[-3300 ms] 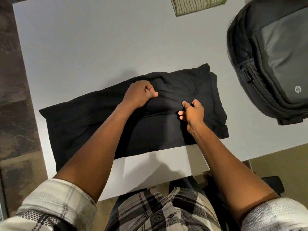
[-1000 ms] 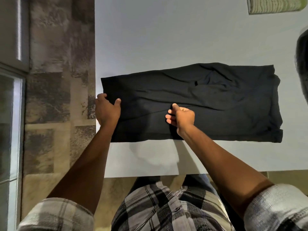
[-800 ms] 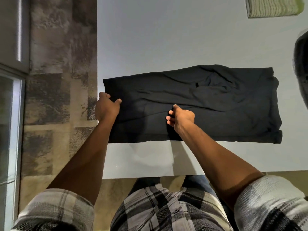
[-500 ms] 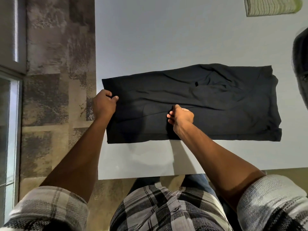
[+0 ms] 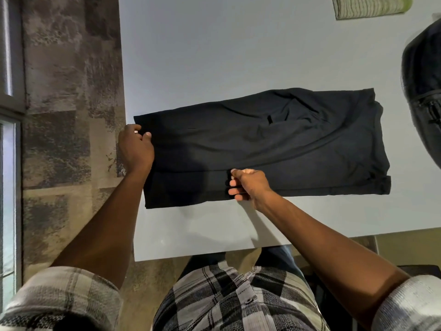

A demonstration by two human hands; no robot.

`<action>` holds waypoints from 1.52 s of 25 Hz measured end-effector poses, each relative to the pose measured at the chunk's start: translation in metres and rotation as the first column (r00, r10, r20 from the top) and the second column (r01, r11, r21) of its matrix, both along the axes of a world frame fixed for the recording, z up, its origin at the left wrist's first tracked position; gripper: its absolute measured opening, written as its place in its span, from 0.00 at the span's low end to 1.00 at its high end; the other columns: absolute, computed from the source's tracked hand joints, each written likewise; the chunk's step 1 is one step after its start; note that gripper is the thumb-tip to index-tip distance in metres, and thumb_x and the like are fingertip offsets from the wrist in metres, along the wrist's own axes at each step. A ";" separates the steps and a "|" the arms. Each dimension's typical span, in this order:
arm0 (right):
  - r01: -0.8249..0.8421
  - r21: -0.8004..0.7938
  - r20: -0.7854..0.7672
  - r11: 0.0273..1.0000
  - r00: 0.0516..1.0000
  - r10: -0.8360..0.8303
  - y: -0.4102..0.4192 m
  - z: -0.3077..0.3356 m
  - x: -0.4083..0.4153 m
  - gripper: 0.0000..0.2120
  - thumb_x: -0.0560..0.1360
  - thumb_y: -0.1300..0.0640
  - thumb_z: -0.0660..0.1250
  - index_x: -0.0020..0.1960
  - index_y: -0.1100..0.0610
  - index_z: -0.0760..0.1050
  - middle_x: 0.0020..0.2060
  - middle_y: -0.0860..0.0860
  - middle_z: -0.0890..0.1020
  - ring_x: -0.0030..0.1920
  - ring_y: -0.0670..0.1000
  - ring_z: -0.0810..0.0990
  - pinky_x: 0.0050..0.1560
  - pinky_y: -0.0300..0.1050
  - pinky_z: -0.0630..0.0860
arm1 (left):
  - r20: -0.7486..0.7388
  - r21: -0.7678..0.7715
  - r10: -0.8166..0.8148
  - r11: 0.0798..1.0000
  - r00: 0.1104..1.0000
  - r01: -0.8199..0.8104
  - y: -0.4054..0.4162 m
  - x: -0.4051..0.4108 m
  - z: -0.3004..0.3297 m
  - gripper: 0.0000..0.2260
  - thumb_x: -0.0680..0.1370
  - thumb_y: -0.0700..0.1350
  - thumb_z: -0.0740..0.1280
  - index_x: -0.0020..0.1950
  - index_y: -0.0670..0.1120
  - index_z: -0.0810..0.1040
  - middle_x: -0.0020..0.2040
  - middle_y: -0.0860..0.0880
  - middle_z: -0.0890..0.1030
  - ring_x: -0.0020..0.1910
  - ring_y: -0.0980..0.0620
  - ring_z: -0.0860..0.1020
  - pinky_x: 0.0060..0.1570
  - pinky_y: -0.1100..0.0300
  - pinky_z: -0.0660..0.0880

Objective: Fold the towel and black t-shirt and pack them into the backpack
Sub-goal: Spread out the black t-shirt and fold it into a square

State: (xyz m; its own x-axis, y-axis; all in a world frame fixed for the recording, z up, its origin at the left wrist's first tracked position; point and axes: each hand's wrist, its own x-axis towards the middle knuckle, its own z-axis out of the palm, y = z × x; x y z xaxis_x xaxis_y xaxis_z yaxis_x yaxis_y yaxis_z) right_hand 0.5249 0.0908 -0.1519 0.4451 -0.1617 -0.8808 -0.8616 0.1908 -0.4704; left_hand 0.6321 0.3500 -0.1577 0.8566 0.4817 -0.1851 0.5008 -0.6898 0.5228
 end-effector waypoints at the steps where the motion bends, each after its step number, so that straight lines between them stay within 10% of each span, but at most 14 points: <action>1: 0.006 -0.052 0.030 0.999 1.000 -0.004 -0.009 0.000 0.000 0.09 0.78 0.53 0.69 0.41 0.54 0.75 0.30 0.51 0.81 0.26 0.51 0.79 0.25 0.39 0.73 | 0.023 0.015 0.042 0.999 0.999 -0.042 -0.005 -0.007 0.001 0.16 0.81 0.47 0.66 0.66 0.44 0.74 0.62 0.42 0.78 0.61 0.43 0.76 0.59 0.54 0.70; 5: 0.214 -0.517 0.225 0.828 0.968 -0.110 -0.067 -0.010 0.008 0.12 0.72 0.47 0.69 0.35 0.52 0.73 0.32 0.50 0.81 0.34 0.55 0.82 0.37 0.52 0.81 | 0.086 0.196 -0.241 0.955 0.967 0.221 -0.034 -0.043 -0.008 0.24 0.80 0.49 0.65 0.75 0.46 0.67 0.75 0.43 0.69 0.75 0.43 0.65 0.72 0.44 0.62; 10: -0.070 -0.790 0.323 0.609 0.797 0.510 -0.127 -0.019 0.027 0.11 0.74 0.61 0.70 0.56 0.56 0.79 0.49 0.51 0.79 0.50 0.48 0.77 0.55 0.38 0.70 | 0.167 0.137 -0.812 0.581 0.559 0.803 -0.131 -0.055 -0.021 0.25 0.75 0.42 0.68 0.73 0.45 0.72 0.76 0.42 0.69 0.73 0.41 0.69 0.70 0.43 0.69; 14: -0.259 -0.846 0.213 0.467 0.637 0.741 -0.185 -0.026 0.015 0.12 0.75 0.62 0.70 0.59 0.57 0.81 0.54 0.54 0.82 0.56 0.54 0.80 0.59 0.39 0.71 | -0.200 0.116 -0.922 0.315 0.333 0.942 -0.199 -0.053 -0.014 0.31 0.82 0.52 0.63 0.82 0.51 0.54 0.82 0.51 0.52 0.81 0.47 0.52 0.78 0.43 0.54; 19: 0.004 -0.857 0.201 0.516 0.924 0.326 -0.246 -0.017 0.004 0.06 0.77 0.57 0.66 0.52 0.56 0.79 0.46 0.54 0.83 0.49 0.56 0.81 0.55 0.46 0.75 | -0.312 0.273 -0.758 0.506 0.573 0.818 -0.240 -0.046 0.001 0.26 0.85 0.57 0.50 0.80 0.46 0.60 0.81 0.47 0.59 0.80 0.43 0.54 0.78 0.42 0.49; 21: 0.133 -0.787 0.301 0.602 0.935 0.187 -0.248 -0.013 0.018 0.05 0.76 0.55 0.67 0.49 0.55 0.77 0.41 0.51 0.81 0.43 0.53 0.81 0.55 0.51 0.78 | -0.171 0.231 -0.850 0.457 0.498 0.859 -0.262 -0.039 0.003 0.25 0.85 0.54 0.54 0.81 0.48 0.57 0.81 0.46 0.57 0.81 0.44 0.53 0.78 0.44 0.52; 26: -0.117 -0.919 0.213 0.377 0.658 0.722 -0.251 -0.018 0.041 0.16 0.77 0.55 0.67 0.64 0.54 0.75 0.57 0.53 0.76 0.54 0.52 0.74 0.51 0.47 0.73 | -0.184 0.156 -0.963 0.171 0.198 0.973 -0.317 -0.011 -0.014 0.29 0.84 0.55 0.57 0.82 0.52 0.50 0.83 0.49 0.47 0.81 0.47 0.47 0.79 0.44 0.46; 29: -0.180 -0.912 0.180 0.368 0.631 0.755 -0.270 -0.043 0.031 0.18 0.76 0.59 0.66 0.66 0.55 0.78 0.60 0.55 0.78 0.57 0.58 0.75 0.61 0.49 0.71 | -0.314 0.236 -0.913 0.190 0.259 0.953 -0.312 0.002 -0.031 0.31 0.83 0.61 0.52 0.83 0.52 0.47 0.83 0.49 0.46 0.81 0.47 0.44 0.78 0.39 0.41; 34: -0.005 -0.886 0.289 0.464 0.778 0.558 -0.262 -0.030 0.044 0.15 0.76 0.58 0.62 0.61 0.57 0.77 0.57 0.56 0.78 0.58 0.59 0.76 0.61 0.52 0.72 | -0.264 0.276 -0.759 0.532 0.596 0.800 -0.291 0.015 -0.027 0.33 0.82 0.63 0.45 0.82 0.47 0.44 0.83 0.46 0.43 0.81 0.45 0.41 0.77 0.37 0.39; 38: -0.235 -0.925 0.044 0.297 0.712 0.701 -0.234 -0.039 0.084 0.30 0.80 0.42 0.58 0.79 0.53 0.61 0.79 0.54 0.61 0.79 0.59 0.57 0.76 0.63 0.52 | -0.242 0.267 -0.873 0.360 0.424 0.894 -0.303 0.017 -0.031 0.34 0.81 0.67 0.49 0.82 0.54 0.44 0.83 0.50 0.41 0.81 0.44 0.39 0.74 0.32 0.39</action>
